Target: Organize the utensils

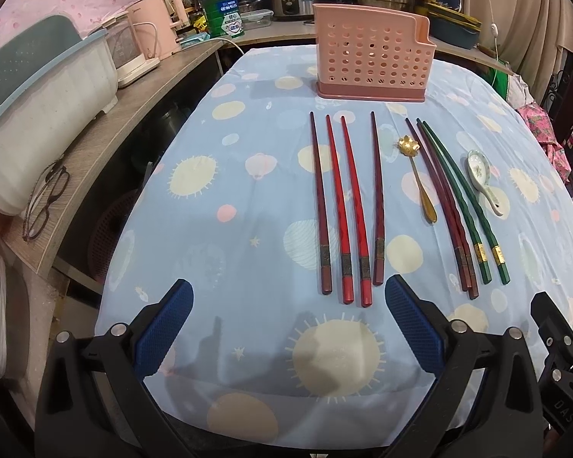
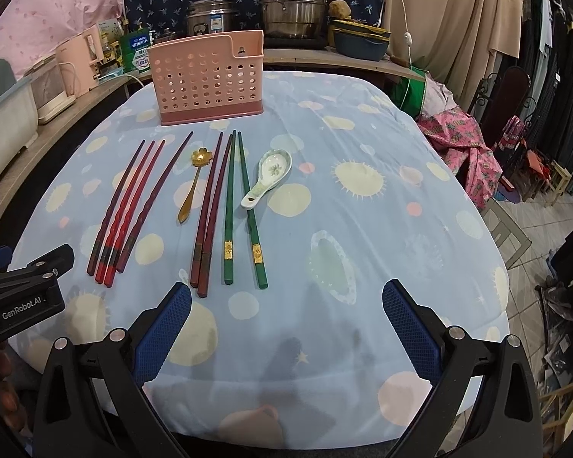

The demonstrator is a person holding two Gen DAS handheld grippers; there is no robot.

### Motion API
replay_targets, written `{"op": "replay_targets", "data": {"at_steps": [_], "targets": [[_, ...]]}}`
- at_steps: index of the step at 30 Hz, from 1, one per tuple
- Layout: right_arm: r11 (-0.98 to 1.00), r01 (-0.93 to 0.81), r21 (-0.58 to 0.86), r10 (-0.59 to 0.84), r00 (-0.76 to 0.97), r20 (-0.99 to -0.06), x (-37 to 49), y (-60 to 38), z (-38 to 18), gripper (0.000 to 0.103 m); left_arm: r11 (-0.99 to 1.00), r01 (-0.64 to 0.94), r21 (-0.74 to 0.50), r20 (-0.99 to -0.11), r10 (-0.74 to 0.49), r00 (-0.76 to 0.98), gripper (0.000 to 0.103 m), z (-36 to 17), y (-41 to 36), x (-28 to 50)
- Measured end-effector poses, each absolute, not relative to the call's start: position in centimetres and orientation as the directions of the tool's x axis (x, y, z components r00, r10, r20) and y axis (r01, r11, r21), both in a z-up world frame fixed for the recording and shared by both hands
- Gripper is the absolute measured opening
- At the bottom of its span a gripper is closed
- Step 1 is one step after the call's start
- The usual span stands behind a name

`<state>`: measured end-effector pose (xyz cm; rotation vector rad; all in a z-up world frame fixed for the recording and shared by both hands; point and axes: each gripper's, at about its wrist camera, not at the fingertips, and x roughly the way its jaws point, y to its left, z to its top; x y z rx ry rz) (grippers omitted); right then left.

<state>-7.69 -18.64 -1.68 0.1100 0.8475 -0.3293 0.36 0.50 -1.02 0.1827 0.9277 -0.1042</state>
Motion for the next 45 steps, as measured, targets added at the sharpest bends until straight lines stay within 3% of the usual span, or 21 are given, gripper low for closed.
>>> {"op": "replay_targets", "data": {"at_steps": [45], "targets": [[0.944, 0.328, -0.03, -0.235, 0.607, -0.76, -7.38, -18.77, -2.16, 0.096, 0.979, 0.167, 0.114, -0.807, -0.007, 0.59, 0.096, -1.4, 0.56, 0.4]]}}
